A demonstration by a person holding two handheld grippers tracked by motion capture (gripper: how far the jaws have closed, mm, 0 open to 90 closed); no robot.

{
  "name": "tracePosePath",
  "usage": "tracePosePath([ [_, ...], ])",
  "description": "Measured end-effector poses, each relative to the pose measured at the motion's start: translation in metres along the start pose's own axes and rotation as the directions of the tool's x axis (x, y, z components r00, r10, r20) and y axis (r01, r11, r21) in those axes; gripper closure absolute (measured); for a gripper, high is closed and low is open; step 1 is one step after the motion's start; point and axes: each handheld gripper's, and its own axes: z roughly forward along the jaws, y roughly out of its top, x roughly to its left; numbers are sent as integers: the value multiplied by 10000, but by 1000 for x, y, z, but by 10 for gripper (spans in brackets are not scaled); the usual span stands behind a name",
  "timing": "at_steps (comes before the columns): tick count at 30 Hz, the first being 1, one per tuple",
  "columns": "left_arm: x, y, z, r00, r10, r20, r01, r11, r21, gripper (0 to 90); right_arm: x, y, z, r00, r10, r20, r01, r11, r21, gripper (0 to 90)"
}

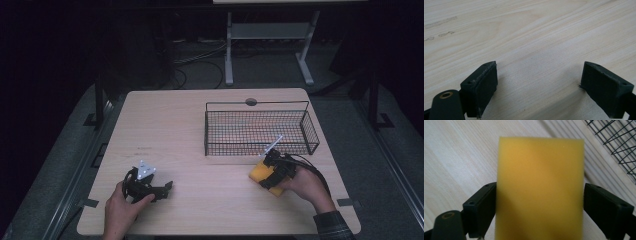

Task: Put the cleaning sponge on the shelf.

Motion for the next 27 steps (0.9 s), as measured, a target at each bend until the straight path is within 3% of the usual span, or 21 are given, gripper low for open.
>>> tracePosePath([
  [15, 0, 0, 0, 10000, -2, 0, 2, 10000, 2, 130, 2, 0, 10, 9995, -213, 212, 206, 9993, 328, 165],
  [18, 0, 0, 0, 10000, -3, 0, 3, 10000, -1, 130, 3, 0, 9, 9998, -119, 142, 115, 9995, 281, 207],
  [27, 0, 0, 0, 10000, -8, -3, 8, 10000, 0, 130, 3, -1, 8, 9998, -139, 138, 136, 9996, 258, 216],
])
